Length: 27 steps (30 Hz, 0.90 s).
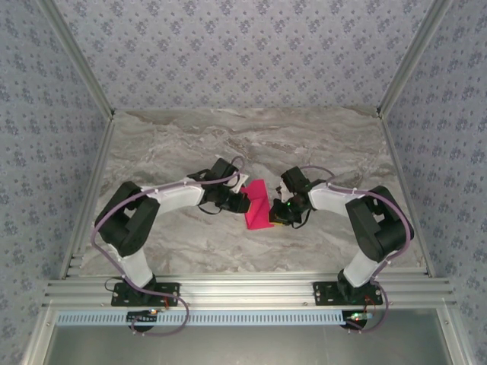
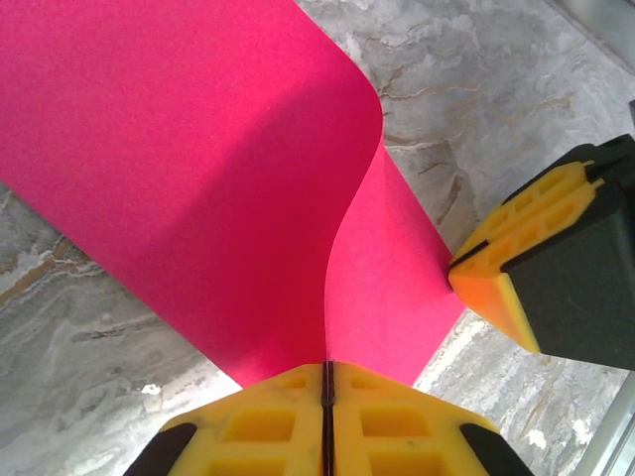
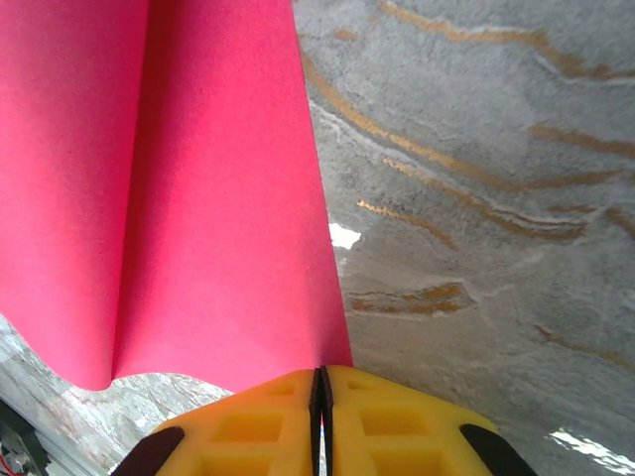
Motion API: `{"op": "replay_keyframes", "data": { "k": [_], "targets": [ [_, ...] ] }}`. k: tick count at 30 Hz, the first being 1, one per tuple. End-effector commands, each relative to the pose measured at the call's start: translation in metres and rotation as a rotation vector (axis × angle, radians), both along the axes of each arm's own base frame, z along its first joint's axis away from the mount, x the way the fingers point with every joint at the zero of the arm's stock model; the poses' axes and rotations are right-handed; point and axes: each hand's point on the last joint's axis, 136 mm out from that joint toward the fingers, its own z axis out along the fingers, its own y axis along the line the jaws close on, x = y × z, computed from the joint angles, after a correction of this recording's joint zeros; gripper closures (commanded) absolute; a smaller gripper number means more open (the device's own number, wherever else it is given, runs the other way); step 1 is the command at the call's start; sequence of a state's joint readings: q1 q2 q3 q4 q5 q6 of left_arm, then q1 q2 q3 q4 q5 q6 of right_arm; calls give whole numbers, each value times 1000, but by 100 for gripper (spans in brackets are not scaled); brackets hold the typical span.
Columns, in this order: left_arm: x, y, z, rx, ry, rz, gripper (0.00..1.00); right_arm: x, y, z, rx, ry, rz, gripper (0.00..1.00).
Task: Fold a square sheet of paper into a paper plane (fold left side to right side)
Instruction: Fold the triangle a second time at the center of the table.
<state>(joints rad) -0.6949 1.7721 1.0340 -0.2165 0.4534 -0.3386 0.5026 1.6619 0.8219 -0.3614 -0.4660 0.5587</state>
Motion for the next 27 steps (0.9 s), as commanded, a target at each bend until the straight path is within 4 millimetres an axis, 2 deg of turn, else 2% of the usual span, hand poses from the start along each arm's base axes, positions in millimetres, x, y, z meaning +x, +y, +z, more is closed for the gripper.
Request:
{"op": "replay_keyframes", "data": {
  "k": [1, 27],
  "targets": [
    [1, 0, -4, 19, 10, -30, 92, -11, -10, -12, -72, 48, 13, 87],
    [9, -1, -24, 58, 30, -30, 92, -13, -10, -15, -77, 60, 21, 87]
  ]
}}
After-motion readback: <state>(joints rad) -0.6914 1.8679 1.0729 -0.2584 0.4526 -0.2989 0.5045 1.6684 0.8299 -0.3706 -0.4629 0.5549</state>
